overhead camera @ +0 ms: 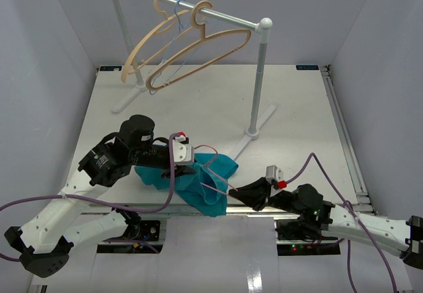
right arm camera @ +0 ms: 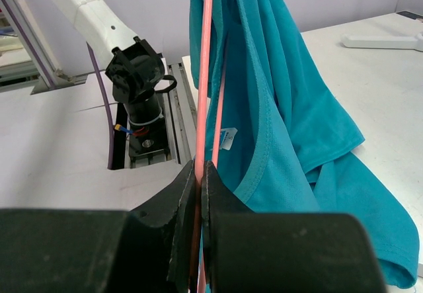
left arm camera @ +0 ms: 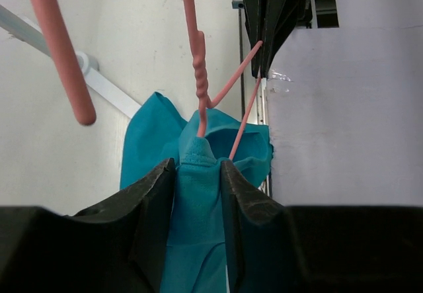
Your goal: Place the t-shirt on the hanger
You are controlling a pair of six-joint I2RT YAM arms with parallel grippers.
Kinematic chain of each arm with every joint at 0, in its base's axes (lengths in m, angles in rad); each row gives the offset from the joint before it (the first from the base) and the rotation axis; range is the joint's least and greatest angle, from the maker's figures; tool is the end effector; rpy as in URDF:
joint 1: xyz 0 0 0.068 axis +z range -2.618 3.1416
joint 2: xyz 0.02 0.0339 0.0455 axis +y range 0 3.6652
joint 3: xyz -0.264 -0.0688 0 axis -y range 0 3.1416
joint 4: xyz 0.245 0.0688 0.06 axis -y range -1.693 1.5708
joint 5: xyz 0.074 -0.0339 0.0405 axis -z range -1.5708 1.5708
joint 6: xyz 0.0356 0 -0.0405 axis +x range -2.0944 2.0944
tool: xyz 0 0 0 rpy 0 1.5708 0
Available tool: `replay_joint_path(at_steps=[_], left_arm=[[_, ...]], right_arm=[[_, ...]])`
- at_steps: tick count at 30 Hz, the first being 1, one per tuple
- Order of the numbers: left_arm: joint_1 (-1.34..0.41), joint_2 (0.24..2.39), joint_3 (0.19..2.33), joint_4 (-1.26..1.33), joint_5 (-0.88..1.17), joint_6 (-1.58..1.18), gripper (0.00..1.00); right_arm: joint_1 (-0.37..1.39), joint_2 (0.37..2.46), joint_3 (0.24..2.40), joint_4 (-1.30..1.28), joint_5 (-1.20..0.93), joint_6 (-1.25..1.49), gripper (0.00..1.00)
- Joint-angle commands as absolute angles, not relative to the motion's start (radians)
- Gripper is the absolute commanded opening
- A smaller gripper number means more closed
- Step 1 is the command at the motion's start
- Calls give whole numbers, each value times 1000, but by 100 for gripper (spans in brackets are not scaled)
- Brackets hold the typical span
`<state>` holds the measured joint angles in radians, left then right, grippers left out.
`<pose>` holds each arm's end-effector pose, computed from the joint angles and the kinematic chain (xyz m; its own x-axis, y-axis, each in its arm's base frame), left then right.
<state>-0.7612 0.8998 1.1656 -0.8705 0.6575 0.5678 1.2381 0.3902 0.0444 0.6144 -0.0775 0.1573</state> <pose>0.1012 -0.1265 0.3844 0.1424 0.4523 -0.8804 0.9886 -0.0201 0.1495 0.0406 0.1259 0.2164 -0.0658 0.2877 -0.9555 -0.9683 0.2126 0.1307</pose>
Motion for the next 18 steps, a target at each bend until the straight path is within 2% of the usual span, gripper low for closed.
replay_joint_path(at_steps=[1,5,10,13,14,16,18], left_arm=[[-762,948,1186,-931,721,564,40],[-762,968,1201,-953,734,555,30],[-762,965,1212,-954,810,555,29],[-762,948,1212,-964,820,568,14],[-762,944,1213,-967,827,571,6],[-762,946,1216,-993,851,595,1],[-764,948,1216,-1012,871,608,0]], right_arm=[[1238,393,117,667,-87,138,8],[1238,424,141,657,-75,118,8],[1238,469,185,651,-78,101,8],[1239,469,192,650,-72,98,8],[1239,468,192,649,-70,96,8],[1238,464,198,646,-63,90,8],[1239,463,209,621,-41,84,8]])
